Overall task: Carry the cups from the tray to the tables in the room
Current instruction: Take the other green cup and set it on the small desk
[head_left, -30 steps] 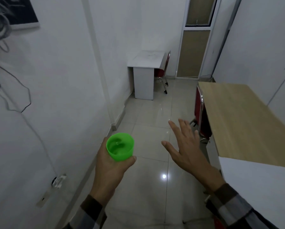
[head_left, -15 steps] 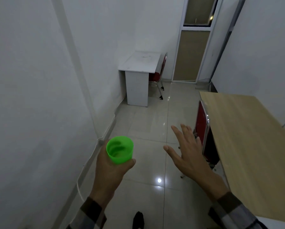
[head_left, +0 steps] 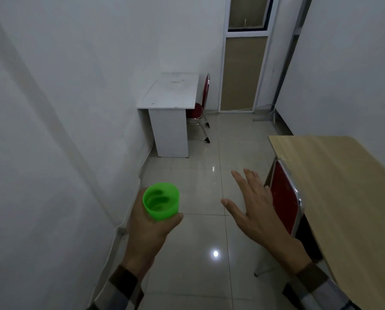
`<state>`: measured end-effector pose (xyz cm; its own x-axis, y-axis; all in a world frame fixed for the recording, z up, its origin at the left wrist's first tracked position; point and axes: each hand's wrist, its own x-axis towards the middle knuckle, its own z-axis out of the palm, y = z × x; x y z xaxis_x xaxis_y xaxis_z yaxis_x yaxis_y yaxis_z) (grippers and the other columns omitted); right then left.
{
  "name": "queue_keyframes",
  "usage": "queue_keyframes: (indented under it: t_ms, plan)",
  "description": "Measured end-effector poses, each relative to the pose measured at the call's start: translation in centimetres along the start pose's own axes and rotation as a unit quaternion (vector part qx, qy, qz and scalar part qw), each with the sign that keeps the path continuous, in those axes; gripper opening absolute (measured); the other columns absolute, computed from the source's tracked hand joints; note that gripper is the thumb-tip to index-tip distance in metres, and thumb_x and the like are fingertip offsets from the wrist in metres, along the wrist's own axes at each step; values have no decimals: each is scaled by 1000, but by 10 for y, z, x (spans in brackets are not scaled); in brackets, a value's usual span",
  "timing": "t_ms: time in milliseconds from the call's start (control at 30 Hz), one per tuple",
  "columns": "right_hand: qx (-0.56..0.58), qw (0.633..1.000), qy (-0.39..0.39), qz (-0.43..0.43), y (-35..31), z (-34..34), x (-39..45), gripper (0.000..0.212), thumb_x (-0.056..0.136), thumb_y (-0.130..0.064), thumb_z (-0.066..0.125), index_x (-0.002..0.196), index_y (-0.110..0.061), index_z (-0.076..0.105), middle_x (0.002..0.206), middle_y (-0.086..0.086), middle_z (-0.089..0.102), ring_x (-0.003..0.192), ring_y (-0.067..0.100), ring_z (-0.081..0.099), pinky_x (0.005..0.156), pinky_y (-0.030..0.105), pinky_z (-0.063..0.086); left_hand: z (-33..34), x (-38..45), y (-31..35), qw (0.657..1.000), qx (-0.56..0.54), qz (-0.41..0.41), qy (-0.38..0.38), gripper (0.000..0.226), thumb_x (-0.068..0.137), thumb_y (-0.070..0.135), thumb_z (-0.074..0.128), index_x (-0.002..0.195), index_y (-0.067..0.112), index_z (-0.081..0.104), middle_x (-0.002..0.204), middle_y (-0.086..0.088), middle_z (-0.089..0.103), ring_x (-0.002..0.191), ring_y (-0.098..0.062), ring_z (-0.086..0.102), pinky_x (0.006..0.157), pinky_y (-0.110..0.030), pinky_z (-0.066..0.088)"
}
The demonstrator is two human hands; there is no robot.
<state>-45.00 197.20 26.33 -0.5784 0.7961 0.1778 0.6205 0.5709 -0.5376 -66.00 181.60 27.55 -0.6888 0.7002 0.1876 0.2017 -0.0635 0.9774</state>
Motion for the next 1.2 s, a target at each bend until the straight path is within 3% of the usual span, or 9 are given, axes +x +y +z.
queue_keyframes:
  t_ms: [300, 400, 500, 633, 833, 1000, 1100, 1200]
  plan:
    - [-10, 1000, -2, -22, 60, 19, 199, 83, 90, -74, 31, 162, -41, 7, 174, -3, -8, 159, 14, -16, 127, 55, -2, 75, 176, -40, 999, -8, 1, 34, 61, 56, 14, 91, 110, 24, 65, 100, 2, 72, 91, -16, 69, 79, -37, 59]
    - [2, 999, -3, -39, 76, 21, 267, 82, 93, -71, 38, 162, -40, 6, 174, -5, -8, 159, 14, -16, 127, 54, -1, 98, 238, -45, 998, -5, 0, 63, 60, 56, 13, 91, 109, 25, 65, 100, 2, 72, 90, -16, 70, 80, -39, 60]
    - [4, 999, -8, -53, 90, 20, 335, 81, 93, -69, 40, 162, -41, 7, 173, -6, -7, 159, 12, -16, 125, 48, -5, 121, 299, -50, 997, -6, 12, 72, 58, 56, 12, 90, 107, 22, 64, 98, 1, 71, 87, -11, 68, 76, -32, 59]
    - [18, 998, -10, -65, 106, 19, 419, 82, 92, -70, 40, 162, -41, 9, 174, -1, -2, 160, 14, -13, 128, 53, 1, 147, 376, -63, 996, -13, 7, 90, 59, 57, 10, 89, 110, 17, 62, 98, 2, 70, 85, -8, 67, 74, -24, 58]
    - [20, 998, -17, -63, 133, 35, 535, 81, 92, -65, 45, 162, -39, 11, 174, 1, 3, 160, 15, -9, 128, 56, 6, 178, 482, -99, 995, -7, 1, 101, 58, 59, 13, 89, 109, 21, 62, 99, 3, 70, 86, -10, 68, 75, -30, 58]
    - [19, 999, -21, -43, 156, 66, 652, 81, 93, -64, 46, 162, -38, 12, 174, 2, 4, 160, 17, -7, 128, 57, 8, 194, 602, -137, 996, -7, -12, 86, 64, 53, 27, 93, 111, 23, 63, 100, 1, 71, 91, -19, 69, 82, -46, 60]
    - [14, 999, -29, -35, 162, 77, 712, 82, 93, -65, 46, 162, -38, 11, 174, 1, 5, 160, 16, -5, 128, 57, 9, 204, 668, -147, 997, -6, -20, 79, 64, 53, 33, 90, 110, 23, 63, 100, -1, 71, 90, -16, 69, 81, -44, 58]
    - [6, 999, -29, -43, 167, 89, 769, 83, 92, -67, 44, 162, -39, 11, 173, -1, 5, 159, 14, -7, 128, 49, 3, 216, 733, -153, 998, -5, -10, 64, 60, 57, 22, 92, 110, 24, 63, 100, 2, 71, 88, -13, 69, 79, -40, 59]
